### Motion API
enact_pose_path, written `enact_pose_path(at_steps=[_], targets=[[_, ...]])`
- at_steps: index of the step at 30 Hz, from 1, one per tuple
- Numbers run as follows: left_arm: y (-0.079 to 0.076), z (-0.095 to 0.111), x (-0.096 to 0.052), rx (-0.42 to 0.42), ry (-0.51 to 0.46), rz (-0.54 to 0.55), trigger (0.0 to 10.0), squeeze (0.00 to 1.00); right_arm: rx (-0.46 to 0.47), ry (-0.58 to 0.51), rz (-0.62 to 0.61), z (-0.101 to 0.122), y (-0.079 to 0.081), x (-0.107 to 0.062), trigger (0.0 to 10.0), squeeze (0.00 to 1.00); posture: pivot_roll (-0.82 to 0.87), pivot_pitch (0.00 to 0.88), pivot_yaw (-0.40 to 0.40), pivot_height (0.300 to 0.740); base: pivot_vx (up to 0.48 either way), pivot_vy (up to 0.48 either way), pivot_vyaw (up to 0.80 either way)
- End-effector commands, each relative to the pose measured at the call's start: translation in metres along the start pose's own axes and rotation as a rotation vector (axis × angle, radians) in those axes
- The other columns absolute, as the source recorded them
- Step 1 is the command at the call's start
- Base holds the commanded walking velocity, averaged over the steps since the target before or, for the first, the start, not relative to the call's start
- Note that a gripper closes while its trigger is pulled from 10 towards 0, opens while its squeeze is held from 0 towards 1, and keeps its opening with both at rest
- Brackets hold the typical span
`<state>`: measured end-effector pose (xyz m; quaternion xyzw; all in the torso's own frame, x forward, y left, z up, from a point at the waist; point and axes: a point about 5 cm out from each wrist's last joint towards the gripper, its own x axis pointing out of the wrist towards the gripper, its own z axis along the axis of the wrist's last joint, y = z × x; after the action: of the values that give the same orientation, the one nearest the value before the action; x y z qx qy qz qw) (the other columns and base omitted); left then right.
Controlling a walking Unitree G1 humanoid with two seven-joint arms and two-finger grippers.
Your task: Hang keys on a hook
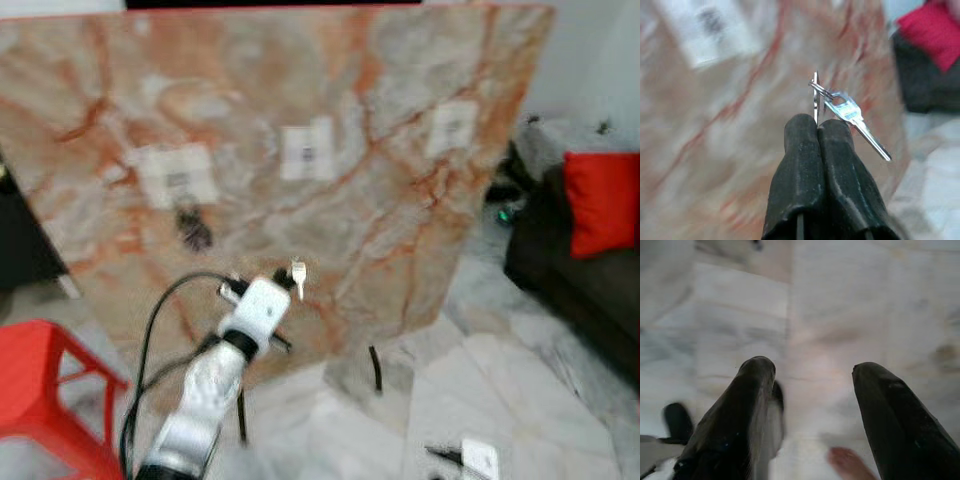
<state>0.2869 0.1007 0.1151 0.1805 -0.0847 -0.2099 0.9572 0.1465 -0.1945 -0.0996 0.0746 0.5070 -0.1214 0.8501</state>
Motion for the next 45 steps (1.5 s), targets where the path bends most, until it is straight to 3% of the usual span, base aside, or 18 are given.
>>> enact_pose_path(at_steps=[1,7,10,17,23,28,30,37,39,40,41,43,45], targets=[[0.014,0.001,-0.001,0.006,-0.004,0.036,10.0,0.00,-0.010,-0.038,0.032,0.013,0.013,0.001,10.0,0.00,0.03,0.000,-0.094,0.737,0.311,0.000,0.00],[0.019,0.002,0.000,-0.012,-0.003,0.062,10.0,0.00,-0.036,-0.048,0.032,0.016,0.015,0.002,10.0,0.00,0.02,0.000,-0.095,0.737,0.313,0.000,0.13],[0.022,0.000,-0.001,-0.023,0.005,0.080,10.0,0.00,-0.007,-0.044,0.040,0.015,0.017,0.002,10.0,0.00,0.02,0.000,-0.094,0.737,0.309,0.000,0.14],[0.027,-0.005,-0.004,-0.095,0.017,0.109,10.0,0.00,-0.013,-0.050,0.042,0.019,0.021,0.002,10.0,0.00,0.02,0.000,-0.093,0.737,0.039,0.000,0.00],[0.030,-0.004,-0.006,-0.087,0.017,0.124,10.0,0.00,-0.029,-0.045,0.050,0.020,0.026,0.002,10.0,0.00,0.03,0.000,-0.095,0.737,0.000,0.000,0.00],[0.021,0.000,-0.006,0.157,0.000,-0.005,10.0,0.00,-0.044,-0.040,0.054,0.019,0.029,0.002,10.0,0.00,0.03,0.000,-0.094,0.737,0.000,0.000,0.00],[0.021,0.000,-0.007,0.207,0.001,-0.031,10.0,0.00,-0.045,-0.041,0.051,0.019,0.030,0.002,10.0,0.00,0.03,0.000,-0.091,0.737,0.000,0.000,0.00],[0.025,-0.003,-0.008,0.141,0.016,0.004,10.0,0.00,-0.052,-0.059,0.051,0.030,0.031,0.003,10.0,0.00,0.03,0.000,-0.087,0.737,0.000,0.000,0.00],[0.020,0.002,-0.008,0.266,-0.015,-0.071,10.0,0.00,-0.061,-0.061,0.050,0.031,0.030,0.003,10.0,0.00,0.03,0.000,-0.086,0.737,0.000,0.000,0.00],[0.020,0.002,-0.008,0.266,-0.015,-0.071,10.0,0.00,-0.061,-0.061,0.050,0.031,0.030,0.003,10.0,0.00,0.03,0.000,-0.086,0.737,0.000,0.000,0.00],[0.018,0.001,-0.009,0.400,-0.019,-0.123,10.0,0.00,-0.064,-0.061,0.048,0.031,0.031,0.003,10.0,0.00,0.04,0.000,-0.084,0.737,0.000,0.000,0.00],[0.018,-0.001,-0.010,0.544,-0.015,-0.177,10.0,0.00,-0.069,-0.061,0.046,0.033,0.031,0.003,10.0,0.00,0.03,0.000,-0.085,0.737,0.000,0.000,0.00],[0.016,-0.004,-0.012,0.583,-0.001,-0.231,10.0,0.00,-0.073,-0.061,0.046,0.033,0.032,0.003,10.0,0.00,0.03,0.000,-0.085,0.737,0.000,0.000,0.00]])
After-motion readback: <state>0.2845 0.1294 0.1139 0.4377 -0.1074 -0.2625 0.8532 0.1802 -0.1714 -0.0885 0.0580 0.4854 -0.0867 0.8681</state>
